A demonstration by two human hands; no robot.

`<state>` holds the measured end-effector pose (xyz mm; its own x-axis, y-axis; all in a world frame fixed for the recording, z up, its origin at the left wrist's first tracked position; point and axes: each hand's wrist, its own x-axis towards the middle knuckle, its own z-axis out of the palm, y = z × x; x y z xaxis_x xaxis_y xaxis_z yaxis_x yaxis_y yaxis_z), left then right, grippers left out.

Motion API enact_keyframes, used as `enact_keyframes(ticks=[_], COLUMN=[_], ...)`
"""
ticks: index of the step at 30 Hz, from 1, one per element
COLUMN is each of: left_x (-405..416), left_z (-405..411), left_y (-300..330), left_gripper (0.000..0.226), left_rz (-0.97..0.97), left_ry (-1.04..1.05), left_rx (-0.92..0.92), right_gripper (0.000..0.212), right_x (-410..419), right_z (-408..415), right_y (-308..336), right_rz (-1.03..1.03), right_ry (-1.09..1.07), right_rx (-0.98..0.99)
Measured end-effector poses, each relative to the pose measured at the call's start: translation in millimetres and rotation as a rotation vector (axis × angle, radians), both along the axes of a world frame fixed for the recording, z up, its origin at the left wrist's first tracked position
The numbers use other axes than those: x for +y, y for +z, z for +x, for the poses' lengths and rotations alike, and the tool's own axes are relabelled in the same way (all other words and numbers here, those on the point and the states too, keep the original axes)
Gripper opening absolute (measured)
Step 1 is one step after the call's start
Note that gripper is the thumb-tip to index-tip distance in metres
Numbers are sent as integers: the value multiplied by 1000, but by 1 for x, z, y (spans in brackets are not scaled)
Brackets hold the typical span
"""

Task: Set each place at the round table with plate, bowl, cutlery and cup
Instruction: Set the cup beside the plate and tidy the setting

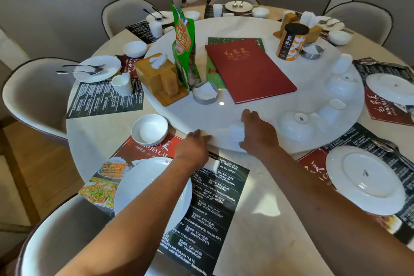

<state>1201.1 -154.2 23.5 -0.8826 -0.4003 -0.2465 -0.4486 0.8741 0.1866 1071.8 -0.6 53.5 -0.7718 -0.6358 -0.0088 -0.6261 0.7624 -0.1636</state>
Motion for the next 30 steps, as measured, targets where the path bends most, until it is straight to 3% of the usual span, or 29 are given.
enact_keyframes(ticks=[3, 5, 11, 17, 30], left_x=[4, 5, 10, 15, 16], left_z=[14, 25, 55, 73, 74], left_y=[0, 0, -2, -5, -6], left_gripper=[56, 56, 57, 59, 58], left_rz=[12, 17, 0, 13, 2], left_ry=[-2, -19, -33, -29, -21], left_rx=[48, 70, 84, 70, 68], right_gripper=[83, 76, 68, 69, 70], right_x=[24, 35, 47, 41, 32], right_z=[20, 39, 95, 110, 110], right_y=[-17, -30, -60, -74, -80], right_rz=[-318, -470, -694, -770, -727], right_ry=[-217, -292, -390, -343, -366], right_rx=[-225, -308, -458, -456, -326])
